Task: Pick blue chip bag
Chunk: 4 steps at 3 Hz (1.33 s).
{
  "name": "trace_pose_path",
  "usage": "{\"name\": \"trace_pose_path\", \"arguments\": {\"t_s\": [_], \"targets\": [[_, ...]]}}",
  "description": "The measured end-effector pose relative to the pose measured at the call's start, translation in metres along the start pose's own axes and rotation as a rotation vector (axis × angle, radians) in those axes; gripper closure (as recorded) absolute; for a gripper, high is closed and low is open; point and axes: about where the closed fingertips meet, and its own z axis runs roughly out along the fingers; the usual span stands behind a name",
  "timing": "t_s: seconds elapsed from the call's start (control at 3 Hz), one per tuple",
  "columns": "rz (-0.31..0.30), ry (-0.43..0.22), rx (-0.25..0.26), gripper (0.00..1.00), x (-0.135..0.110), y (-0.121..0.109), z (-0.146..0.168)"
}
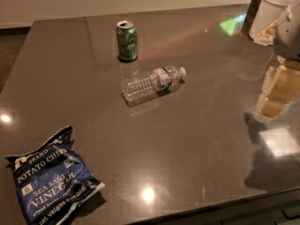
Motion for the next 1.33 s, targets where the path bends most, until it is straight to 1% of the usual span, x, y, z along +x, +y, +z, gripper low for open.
{"name": "trace_pose_path", "arguments": {"t_s": [0.33,0.67,1.0,1.33], "targets": [[0.0,0.0,0.0,0.0,0.0,0.0,0.0],[-0.009,-0.071,-0.025,0.0,-0.017,-0.002,0.001],[-0.054,-0.186,-0.052,0.0,-0.054,0.003,0.004],[-0.1,-0.283,-0.064,0.0,-0.092,0.014,0.01]]}}
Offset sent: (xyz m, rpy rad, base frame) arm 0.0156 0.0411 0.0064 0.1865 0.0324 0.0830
